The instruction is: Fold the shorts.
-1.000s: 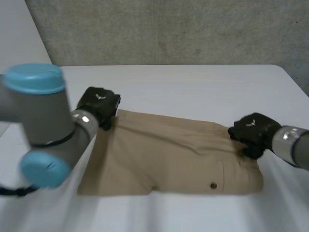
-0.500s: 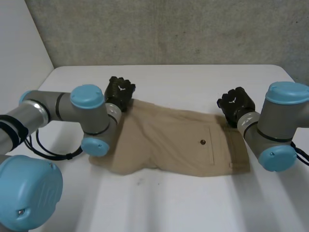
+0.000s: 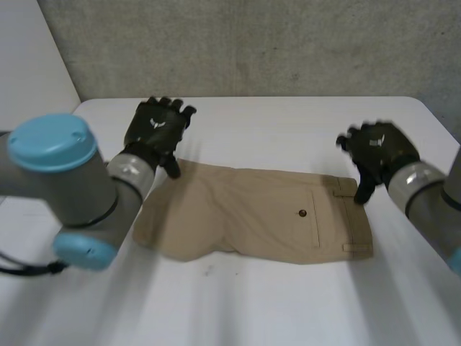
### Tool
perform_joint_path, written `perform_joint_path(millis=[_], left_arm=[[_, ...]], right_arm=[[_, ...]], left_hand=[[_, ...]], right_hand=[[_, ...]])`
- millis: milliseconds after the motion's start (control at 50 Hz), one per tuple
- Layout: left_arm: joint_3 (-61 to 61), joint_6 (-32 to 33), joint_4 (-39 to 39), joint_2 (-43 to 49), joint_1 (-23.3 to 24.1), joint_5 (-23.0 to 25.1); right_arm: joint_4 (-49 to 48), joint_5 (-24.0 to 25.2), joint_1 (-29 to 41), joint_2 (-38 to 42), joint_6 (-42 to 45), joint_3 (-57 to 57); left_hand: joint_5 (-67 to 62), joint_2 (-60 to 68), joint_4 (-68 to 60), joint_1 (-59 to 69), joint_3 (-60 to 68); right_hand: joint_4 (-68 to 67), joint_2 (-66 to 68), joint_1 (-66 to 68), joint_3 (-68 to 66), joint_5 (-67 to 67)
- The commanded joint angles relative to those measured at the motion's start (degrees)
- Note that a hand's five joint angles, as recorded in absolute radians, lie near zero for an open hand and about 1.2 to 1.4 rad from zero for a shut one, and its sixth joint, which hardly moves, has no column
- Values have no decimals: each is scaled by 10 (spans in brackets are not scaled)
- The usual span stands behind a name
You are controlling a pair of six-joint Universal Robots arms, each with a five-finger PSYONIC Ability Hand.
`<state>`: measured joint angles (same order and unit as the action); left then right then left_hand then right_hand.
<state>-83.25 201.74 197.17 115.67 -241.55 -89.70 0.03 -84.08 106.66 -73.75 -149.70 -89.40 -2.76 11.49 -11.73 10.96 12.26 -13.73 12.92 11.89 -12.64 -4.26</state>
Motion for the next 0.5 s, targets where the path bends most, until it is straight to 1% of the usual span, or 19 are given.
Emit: perform_joint_path(millis=[20, 80, 100, 180, 220, 240, 340, 360, 380, 400, 420, 500], left_arm=[[-131, -97, -1, -76, -2, 2], [-163, -116, -1, -91, -2, 3], [-172, -121, -1, -95, -3, 3], [-195, -128, -1, -98, -3, 3], [-204, -128, -1, -98, -4, 3], [-205, -128, -1, -97, -4, 3], [-207, -128, -1, -92, -7, 2], [-207, -129, -1, -91, -7, 2], [-207, -128, -1, -91, -7, 2], [-207, -129, -1, -91, -7, 2], [-207, -128, -1, -91, -7, 2], [-208, -128, -1, -91, -6, 1]], right_arm=[[-8, 72, -46, -25, -54, -123], [-51, 98, -58, -23, -61, -166], [-61, 101, -60, -23, -61, -173], [-95, 105, -76, -13, -61, -198], [-105, 105, -78, 3, -61, -200], [-113, 106, -79, 24, -61, -200], [-128, 100, -80, 55, -52, -195], [-131, 100, -81, 55, -51, -195], [-136, 100, -81, 57, -49, -195], [-146, 99, -84, 59, -49, -194], [-152, 97, -87, 59, -49, -194], [-161, 86, -116, 50, -48, -192]], left_hand=[[28, -15, 17, -10, -23], [28, -15, 17, -10, -23], [28, -15, 17, -10, -23], [28, -15, 17, -10, -23], [28, -15, 17, -10, -23], [28, -15, 17, -10, -23], [28, -15, 17, -10, -23], [28, -15, 17, -10, -23], [28, -15, 17, -10, -23], [28, -15, 17, -10, -23], [28, -15, 17, -10, -23], [28, -15, 17, -10, -23]], right_hand=[[-150, 158, 168, -161, -145], [-212, 220, 231, -223, -207], [-214, 222, 233, -225, -209], [-224, 232, 243, -235, -219], [-223, 231, 241, -234, -217], [-214, 222, 233, -225, -209], [-226, 234, 244, -237, -221], [-254, 262, 273, -265, -249], [-326, 334, 345, -337, -321], [-542, 550, 560, -553, -536], [-652, 660, 671, -663, -647], [-663, 671, 681, -674, -657]])
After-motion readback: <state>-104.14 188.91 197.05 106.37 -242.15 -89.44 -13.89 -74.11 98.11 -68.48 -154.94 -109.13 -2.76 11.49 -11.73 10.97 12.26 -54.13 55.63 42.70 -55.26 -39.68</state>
